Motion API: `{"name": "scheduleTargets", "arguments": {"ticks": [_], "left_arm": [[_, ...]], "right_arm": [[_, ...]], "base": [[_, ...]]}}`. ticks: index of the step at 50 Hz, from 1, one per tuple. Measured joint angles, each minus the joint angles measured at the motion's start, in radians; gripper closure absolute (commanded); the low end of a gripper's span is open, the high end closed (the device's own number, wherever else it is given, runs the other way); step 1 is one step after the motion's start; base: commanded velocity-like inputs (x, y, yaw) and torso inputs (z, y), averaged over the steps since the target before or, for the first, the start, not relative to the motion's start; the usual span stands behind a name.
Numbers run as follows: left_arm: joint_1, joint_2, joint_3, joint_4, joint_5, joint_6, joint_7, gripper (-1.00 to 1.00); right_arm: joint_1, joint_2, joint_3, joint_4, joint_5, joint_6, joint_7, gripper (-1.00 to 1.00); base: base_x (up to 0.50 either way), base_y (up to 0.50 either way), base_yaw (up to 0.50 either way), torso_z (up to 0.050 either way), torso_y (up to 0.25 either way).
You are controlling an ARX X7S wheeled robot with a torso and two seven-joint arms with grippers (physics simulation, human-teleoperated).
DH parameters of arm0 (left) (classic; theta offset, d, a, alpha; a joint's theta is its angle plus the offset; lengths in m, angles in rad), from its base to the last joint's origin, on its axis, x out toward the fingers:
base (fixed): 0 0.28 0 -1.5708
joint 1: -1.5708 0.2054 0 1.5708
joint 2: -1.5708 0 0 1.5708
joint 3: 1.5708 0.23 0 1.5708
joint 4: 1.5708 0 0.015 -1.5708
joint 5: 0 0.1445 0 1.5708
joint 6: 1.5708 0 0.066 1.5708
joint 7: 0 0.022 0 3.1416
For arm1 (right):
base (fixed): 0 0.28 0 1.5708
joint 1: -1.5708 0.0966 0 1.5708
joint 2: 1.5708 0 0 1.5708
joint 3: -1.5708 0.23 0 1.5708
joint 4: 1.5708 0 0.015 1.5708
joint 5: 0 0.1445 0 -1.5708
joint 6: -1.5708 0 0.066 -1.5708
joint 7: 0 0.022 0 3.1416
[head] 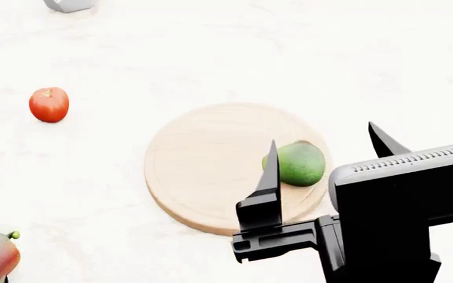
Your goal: Place the avocado, onion, tomato and bell pepper on the cutting board.
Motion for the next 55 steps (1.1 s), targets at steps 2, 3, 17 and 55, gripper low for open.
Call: {"name": "scheduleTargets", "arguments": {"ticks": [2,3,17,55], "left_arm": [[-0.014,0.002,0.014,-0.018,0.013,0.001,0.005,-1.0],[-0.021,0.002,0.021,-0.026,0.019,0.001,0.008,-1.0],[-0.118,0.011,0.099,-0.134,0.079,-0.003,0.035,-1.0],[-0.246,0.039,0.226,-0.359,0.205,0.042,0.096,1.0]], "right_arm": [[-0.003,0.002,0.002,-0.003,0.004,-0.001,0.003,-1.0],[-0.004,0.003,0.003,-0.004,0.006,-0.001,0.005,-1.0],[-0.019,0.018,0.019,-0.023,0.039,-0.004,0.03,-1.0],[-0.032,0.059,0.056,-0.065,0.149,-0.012,0.107,-1.0]], "base": [[0.0,0.0,0.0,0.0,0.0],[0.0,0.0,0.0,0.0,0.0],[0.0,0.0,0.0,0.0,0.0],[0.0,0.0,0.0,0.0,0.0]]}}
